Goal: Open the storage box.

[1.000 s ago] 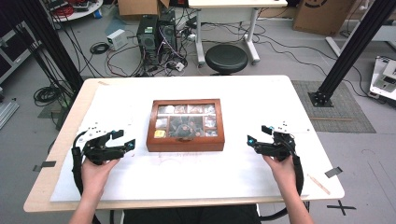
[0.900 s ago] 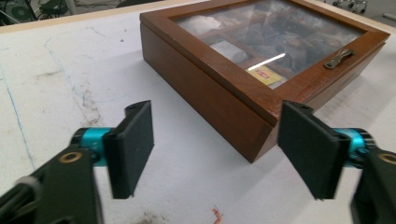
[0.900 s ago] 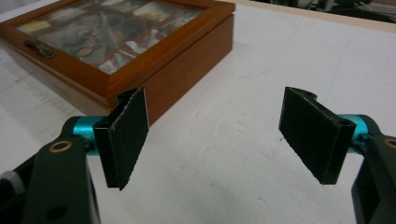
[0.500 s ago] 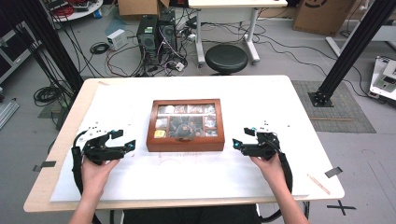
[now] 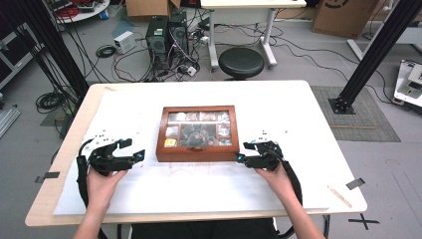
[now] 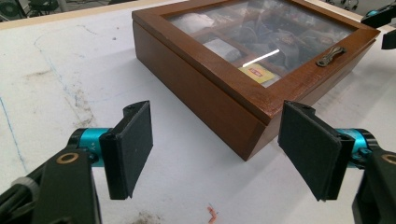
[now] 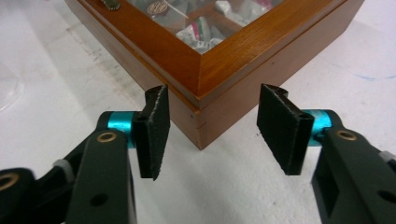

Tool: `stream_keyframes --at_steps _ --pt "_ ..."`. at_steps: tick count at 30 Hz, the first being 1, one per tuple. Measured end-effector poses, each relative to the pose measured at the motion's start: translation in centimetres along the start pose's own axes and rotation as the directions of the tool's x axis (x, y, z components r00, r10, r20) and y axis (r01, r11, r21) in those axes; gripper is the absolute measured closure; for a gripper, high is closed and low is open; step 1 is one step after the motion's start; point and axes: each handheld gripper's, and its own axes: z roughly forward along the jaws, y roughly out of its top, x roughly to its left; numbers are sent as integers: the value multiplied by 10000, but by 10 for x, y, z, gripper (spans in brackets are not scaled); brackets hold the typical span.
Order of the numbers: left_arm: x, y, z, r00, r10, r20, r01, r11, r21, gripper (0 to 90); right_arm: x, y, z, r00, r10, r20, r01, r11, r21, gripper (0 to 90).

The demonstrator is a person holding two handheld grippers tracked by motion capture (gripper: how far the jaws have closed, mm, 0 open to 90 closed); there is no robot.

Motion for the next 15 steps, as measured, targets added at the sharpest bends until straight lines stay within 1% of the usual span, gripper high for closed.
stream_keyframes --at_steps 2,5,6,7,8,10,13,15 --pt "0 0 0 10000 29 -2 -29 10000 -4 263 1 1 2 10000 -67 -69 68 9999 117 485" --pt "-1 0 0 10000 47 -6 -47 10000 46 263 2 2 4 9999 -126 -38 127 9997 201 508" --pt "-1 0 1 10000 69 31 -69 10000 65 263 4 2 5 9998 -220 14 219 9994 249 543" --pt "-1 0 1 10000 69 31 -69 10000 65 263 4 2 5 9998 -220 14 219 9994 249 543" --pt "-1 0 1 10000 75 49 -75 9999 70 263 5 3 6 9995 -308 66 306 9990 320 567" --pt "-2 1 1 10000 88 40 -88 9999 64 263 6 3 7 9994 -329 84 325 9988 373 572" --pt "-2 1 2 10000 81 50 -81 10000 56 263 6 4 6 9992 -385 129 380 9986 376 591" --pt "-2 1 2 9999 91 56 -91 9999 72 263 7 4 4 9987 -471 169 465 9982 370 623"
